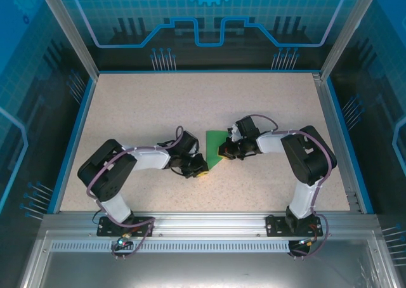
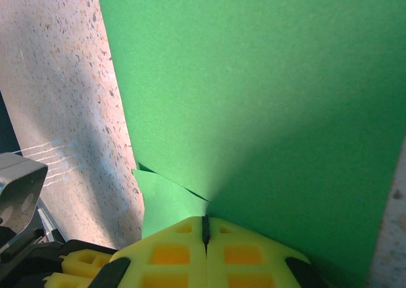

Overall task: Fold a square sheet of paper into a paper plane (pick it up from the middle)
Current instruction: Third fold the triangle at the center of the table.

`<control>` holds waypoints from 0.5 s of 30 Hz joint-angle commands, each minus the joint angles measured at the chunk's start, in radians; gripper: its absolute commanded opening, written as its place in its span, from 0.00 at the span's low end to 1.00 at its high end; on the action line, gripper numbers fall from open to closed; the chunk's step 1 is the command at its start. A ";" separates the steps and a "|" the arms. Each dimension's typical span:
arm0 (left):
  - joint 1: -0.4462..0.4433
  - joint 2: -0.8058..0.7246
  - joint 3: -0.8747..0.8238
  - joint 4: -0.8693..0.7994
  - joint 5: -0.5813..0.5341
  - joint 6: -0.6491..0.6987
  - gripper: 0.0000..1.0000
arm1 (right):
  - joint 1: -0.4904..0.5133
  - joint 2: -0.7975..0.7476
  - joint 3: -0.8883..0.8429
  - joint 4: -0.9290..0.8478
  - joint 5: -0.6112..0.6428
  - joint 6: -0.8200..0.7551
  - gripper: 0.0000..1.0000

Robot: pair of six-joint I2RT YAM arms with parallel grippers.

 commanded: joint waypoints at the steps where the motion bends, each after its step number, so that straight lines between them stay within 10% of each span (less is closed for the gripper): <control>1: 0.004 -0.048 -0.017 -0.118 -0.028 0.028 0.14 | 0.002 0.036 -0.016 -0.094 0.086 -0.011 0.02; 15: 0.004 0.049 0.177 -0.036 -0.026 0.029 0.16 | 0.008 0.041 -0.029 -0.045 0.066 0.036 0.04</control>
